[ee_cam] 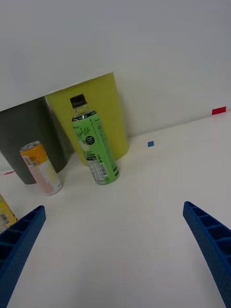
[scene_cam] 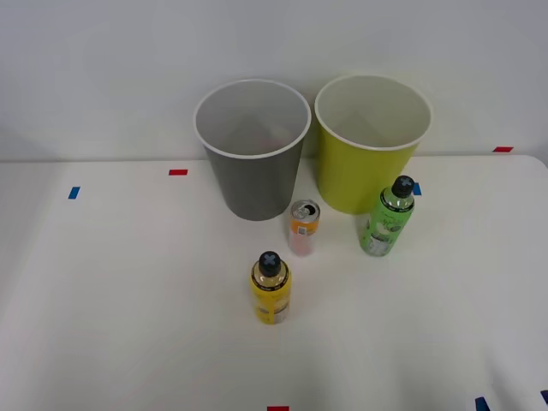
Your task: Put cans in the gray bin, plastic bottles in the light green bin
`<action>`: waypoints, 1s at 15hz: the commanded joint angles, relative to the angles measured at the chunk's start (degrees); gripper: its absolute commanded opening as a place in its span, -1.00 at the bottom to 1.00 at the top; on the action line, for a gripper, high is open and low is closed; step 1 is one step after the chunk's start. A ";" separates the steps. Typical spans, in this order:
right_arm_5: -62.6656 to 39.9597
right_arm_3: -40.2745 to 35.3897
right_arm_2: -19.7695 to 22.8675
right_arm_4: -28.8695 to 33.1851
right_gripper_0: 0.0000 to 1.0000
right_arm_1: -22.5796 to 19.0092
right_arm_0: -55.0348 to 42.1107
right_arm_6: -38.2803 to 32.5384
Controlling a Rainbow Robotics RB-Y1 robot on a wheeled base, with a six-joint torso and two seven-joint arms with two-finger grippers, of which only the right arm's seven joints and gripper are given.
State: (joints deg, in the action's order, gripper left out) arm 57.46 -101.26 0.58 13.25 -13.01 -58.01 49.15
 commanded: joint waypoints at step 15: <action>2.48 0.01 1.35 0.64 0.97 -2.19 -0.08 -0.46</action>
State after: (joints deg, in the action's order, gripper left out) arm 59.40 -101.24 1.94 13.84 -14.83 -58.17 48.34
